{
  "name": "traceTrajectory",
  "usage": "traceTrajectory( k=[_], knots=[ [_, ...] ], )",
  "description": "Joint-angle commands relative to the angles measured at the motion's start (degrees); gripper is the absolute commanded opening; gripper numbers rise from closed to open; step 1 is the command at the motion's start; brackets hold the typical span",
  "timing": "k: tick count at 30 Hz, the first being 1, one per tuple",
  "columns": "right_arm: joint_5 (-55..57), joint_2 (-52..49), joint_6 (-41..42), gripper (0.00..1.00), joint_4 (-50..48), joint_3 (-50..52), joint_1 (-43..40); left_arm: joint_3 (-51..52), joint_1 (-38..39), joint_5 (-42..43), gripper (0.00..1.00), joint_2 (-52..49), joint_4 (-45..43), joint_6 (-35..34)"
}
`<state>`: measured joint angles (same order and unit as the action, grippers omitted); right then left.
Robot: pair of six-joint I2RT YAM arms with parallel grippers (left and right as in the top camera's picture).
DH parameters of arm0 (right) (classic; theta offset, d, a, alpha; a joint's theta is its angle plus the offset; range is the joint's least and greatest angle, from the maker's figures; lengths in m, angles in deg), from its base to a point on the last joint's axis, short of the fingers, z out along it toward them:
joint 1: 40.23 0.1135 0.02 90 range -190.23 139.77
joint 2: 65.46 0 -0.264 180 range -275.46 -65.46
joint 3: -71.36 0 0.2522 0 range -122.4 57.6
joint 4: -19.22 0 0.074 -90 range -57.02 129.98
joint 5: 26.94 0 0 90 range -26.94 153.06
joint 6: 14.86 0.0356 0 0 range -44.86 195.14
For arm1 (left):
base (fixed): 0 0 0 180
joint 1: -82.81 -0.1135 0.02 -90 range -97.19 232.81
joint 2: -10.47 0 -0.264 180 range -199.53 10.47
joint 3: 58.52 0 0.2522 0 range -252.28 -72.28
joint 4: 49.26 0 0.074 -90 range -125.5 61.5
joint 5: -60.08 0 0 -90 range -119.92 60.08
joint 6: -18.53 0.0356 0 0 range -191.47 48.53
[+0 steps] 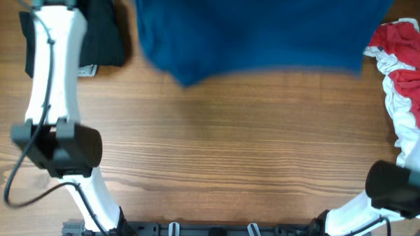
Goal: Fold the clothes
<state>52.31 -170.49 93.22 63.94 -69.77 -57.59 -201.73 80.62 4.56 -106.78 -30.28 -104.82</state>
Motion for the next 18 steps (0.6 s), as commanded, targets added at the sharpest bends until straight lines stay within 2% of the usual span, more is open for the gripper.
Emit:
traceTrajectory(
  k=[1,4,5,6,7,10,12,16,18],
  knots=[
    [7.7,1.7,-2.4,0.04,8.9,-6.5,-1.0,-15.0,-3.2,3.8,0.04,5.0,9.6,-0.4],
    [12.9,1.2,-4.1,0.04,20.8,-5.5,-1.0,-16.2,-3.8,8.2,0.04,6.6,28.7,6.4],
    [15.3,0.4,-4.7,0.05,28.1,-3.9,-1.0,-16.2,-3.3,8.1,0.04,6.9,47.1,12.4],
    [16.7,-0.4,-4.9,0.04,31.9,-3.3,-1.0,-15.8,-2.6,7.5,0.04,6.6,57.3,16.0],
    [17.3,-1.6,-6.2,0.04,35.4,-3.1,-1.0,-15.3,-1.5,5.0,0.04,5.6,68.2,20.0],
    [17.7,-5.5,-9.2,0.04,44.3,-3.0,-1.0,-11.5,2.5,-6.4,0.04,1.9,88.1,22.7],
    [17.9,-8.2,-10.7,0.04,49.2,-3.0,-1.0,-6.4,4.9,-12.6,0.04,0.2,91.3,22.6],
    [18.8,-12.6,-11.5,0.04,58.2,-2.5,-1.0,9.7,7.6,-15.1,0.04,0.2,90.3,22.7],
    [17.1,-12.7,-12.2,0.04,58.9,0.1,-1.0,14.6,7.6,-17.7,0.04,0.2,88.9,22.6]
  ],
)
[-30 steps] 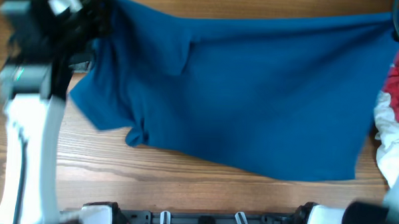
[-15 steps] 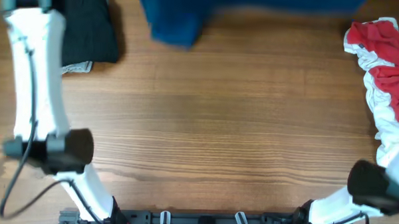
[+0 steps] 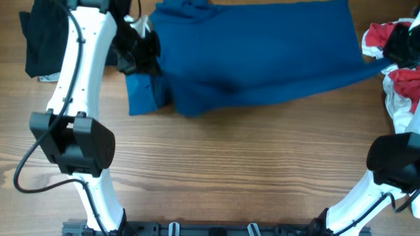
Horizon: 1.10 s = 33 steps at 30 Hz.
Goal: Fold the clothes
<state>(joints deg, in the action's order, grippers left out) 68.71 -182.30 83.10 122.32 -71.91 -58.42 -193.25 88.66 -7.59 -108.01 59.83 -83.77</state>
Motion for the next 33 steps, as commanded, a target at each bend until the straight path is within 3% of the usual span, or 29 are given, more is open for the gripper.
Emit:
traceTrajectory(
  k=[1,4,11,16,22,27,33],
  knots=[
    [-0.7,-0.9,-2.3,0.04,0.8,3.7,-0.2,8.0,-0.6,-7.1,0.04,1.4,-1.6,1.1],
    [-4.9,-0.9,-4.2,0.04,0.5,10.8,-0.2,12.4,-0.9,-7.2,0.04,1.5,-2.8,1.0],
    [-2.0,1.2,-1.3,0.04,-5.7,28.5,-2.9,24.8,-0.9,-9.7,0.04,5.2,-6.7,-3.1],
    [-1.0,6.2,1.4,0.04,-10.3,36.4,-8.3,37.7,-2.2,-14.5,0.04,16.5,-15.4,-9.7],
    [-0.5,13.7,4.8,0.04,-16.9,49.0,-9.2,53.7,-10.0,-11.0,0.04,33.6,-24.7,-12.2],
    [2.3,21.6,8.8,0.04,-20.2,57.2,-9.8,60.7,-11.6,-9.3,0.04,41.8,-23.9,-12.2],
    [-0.3,26.0,8.5,0.04,-19.4,58.8,-11.7,61.1,-13.6,-10.4,0.04,54.2,-19.6,-16.3]
  ],
)
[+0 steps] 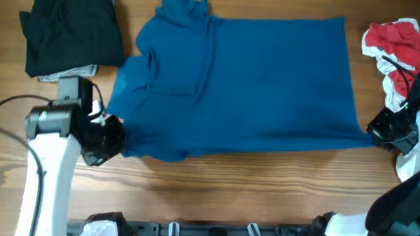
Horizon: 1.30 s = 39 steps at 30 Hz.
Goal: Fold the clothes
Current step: 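Release the polo hem and move both grippers to the polo's sides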
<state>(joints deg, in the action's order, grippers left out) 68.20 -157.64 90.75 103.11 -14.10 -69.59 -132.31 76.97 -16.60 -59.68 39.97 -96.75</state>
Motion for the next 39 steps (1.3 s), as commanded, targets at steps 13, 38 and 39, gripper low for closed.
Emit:
traceTrajectory(
  k=[13,38,39],
  knots=[
    [-7.6,1.2,-5.4,0.04,-11.7,3.9,1.2,0.2,-2.5,6.4,0.04,-4.9,-12.9,-3.9],
    [-13.6,-11.1,-9.5,0.08,-35.0,3.9,8.9,0.2,-2.0,7.9,0.17,-21.1,-42.1,-5.4],
    [-13.7,-11.2,-9.5,0.08,-35.0,3.9,8.9,0.2,-1.7,7.9,0.2,-21.4,-42.2,-5.4]
  ],
)
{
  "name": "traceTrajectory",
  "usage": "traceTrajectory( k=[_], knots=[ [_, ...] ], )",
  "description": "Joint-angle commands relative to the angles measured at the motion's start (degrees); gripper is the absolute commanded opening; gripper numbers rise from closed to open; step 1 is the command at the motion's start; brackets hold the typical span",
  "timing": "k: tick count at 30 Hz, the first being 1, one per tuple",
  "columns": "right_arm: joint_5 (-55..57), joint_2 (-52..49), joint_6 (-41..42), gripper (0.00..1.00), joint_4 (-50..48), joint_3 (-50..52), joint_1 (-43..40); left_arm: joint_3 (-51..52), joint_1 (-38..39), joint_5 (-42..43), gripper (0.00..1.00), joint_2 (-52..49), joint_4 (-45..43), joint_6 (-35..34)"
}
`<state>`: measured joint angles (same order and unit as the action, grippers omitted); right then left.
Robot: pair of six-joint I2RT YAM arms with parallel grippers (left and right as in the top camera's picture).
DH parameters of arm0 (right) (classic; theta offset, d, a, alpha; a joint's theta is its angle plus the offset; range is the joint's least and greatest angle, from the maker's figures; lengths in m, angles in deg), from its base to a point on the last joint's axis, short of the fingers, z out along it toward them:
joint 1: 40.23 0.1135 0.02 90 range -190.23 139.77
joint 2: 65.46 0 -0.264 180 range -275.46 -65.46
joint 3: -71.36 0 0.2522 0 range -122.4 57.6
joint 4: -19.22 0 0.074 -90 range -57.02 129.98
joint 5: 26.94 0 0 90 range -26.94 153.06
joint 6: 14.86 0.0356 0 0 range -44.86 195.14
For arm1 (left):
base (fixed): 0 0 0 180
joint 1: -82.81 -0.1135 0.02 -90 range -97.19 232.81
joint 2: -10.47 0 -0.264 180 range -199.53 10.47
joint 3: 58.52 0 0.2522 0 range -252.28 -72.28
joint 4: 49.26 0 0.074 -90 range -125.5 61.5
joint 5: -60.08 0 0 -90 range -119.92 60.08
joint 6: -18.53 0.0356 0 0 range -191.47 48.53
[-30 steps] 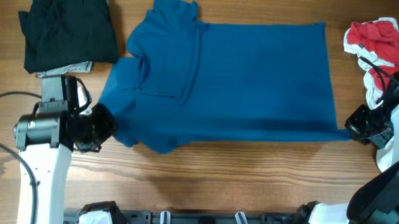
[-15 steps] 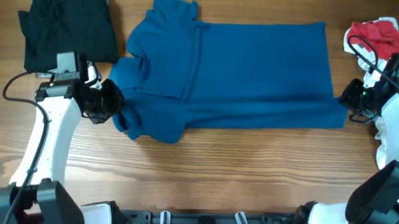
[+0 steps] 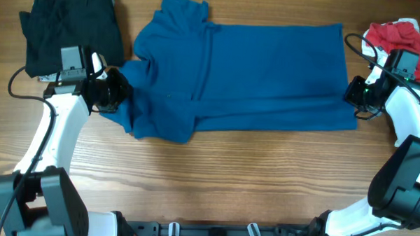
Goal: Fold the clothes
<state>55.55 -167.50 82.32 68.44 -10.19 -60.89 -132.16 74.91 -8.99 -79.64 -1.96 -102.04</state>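
Observation:
A blue shirt [image 3: 253, 77] lies spread across the far half of the table, hem to the right. Its left side is bunched and partly doubled over. My left gripper [image 3: 117, 95] sits at that bunched left edge, and the fabric gathers into its fingers, so it looks shut on the cloth. My right gripper [image 3: 354, 95] rests against the middle of the shirt's right hem. Its dark fingers blend with the edge, so their state is unclear. The hem's lower right corner lies flat on the wood.
A folded black garment [image 3: 69, 29] lies at the far left corner, just behind my left arm. A crumpled red and white garment [image 3: 398, 37] sits at the far right, behind my right arm. Bare wooden table [image 3: 215, 181] fills the near half.
Both grippers have moved away from the near corners of the shirt to the middle of its side edges. The shirt sits slightly farther back, and its left side is now bunched.
First the blue shirt was a blur at the far edge of the table. Then it hung stretched between both grippers at the back. Later it lay flat with a gripper at each near corner. Now the grippers are at mid-height on its left and right edges.

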Motion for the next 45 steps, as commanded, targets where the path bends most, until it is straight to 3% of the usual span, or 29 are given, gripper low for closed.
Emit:
traceTrajectory(
  k=[1,4,11,12,13,17,19,22,25,29,34,42,45],
  knots=[
    [-1.1,-1.3,-1.0,0.08,-0.4,0.0,0.2,0.0,0.7,0.3,0.2,-1.6,-0.4,-0.2],
    [-1.6,-1.3,-1.2,0.17,-0.5,0.0,0.2,0.0,2.1,0.3,0.28,-1.6,-1.9,-0.2],
    [-3.1,-1.4,-1.2,0.17,-4.6,0.0,0.3,0.0,6.4,1.6,0.26,-1.6,0.1,0.3],
    [-4.3,-1.5,-1.2,0.2,-6.0,0.0,0.3,0.0,7.1,1.6,0.26,-1.6,0.5,0.3],
    [-4.9,-1.6,-1.1,0.31,-6.9,0.0,0.2,0.0,7.9,1.6,0.26,-1.6,0.8,0.3],
    [-4.6,-1.6,-0.9,0.42,-5.2,0.0,0.2,0.0,11.4,1.6,0.28,-1.6,3.3,0.3],
    [-4.6,-1.6,-1.0,0.42,-3.9,0.0,0.2,0.0,13.6,1.6,0.3,-1.6,4.3,2.0],
    [-4.5,-1.6,-1.0,0.43,-0.2,0.0,0.2,0.0,17.0,1.5,0.4,-1.6,4.9,5.6],
    [-2.2,-1.6,-0.6,0.41,2.4,0.0,0.2,0.0,21.7,-2.9,0.59,-1.6,4.8,9.9],
    [-1.5,-1.6,-0.6,0.41,4.3,0.0,0.2,0.0,28.0,-11.8,0.64,-1.8,4.4,16.7],
    [-1.5,-1.6,-0.5,0.41,5.2,0.0,0.2,0.0,33.4,-19.5,0.58,-5.0,4.4,27.0],
    [-1.5,-1.6,-0.6,0.42,5.6,0.0,0.2,0.0,36.2,-21.0,0.57,-11.0,2.0,27.6],
    [-1.5,-1.6,-0.6,0.42,5.7,0.0,0.2,0.0,36.2,-21.0,0.49,-11.1,0.9,27.6]
  ],
)
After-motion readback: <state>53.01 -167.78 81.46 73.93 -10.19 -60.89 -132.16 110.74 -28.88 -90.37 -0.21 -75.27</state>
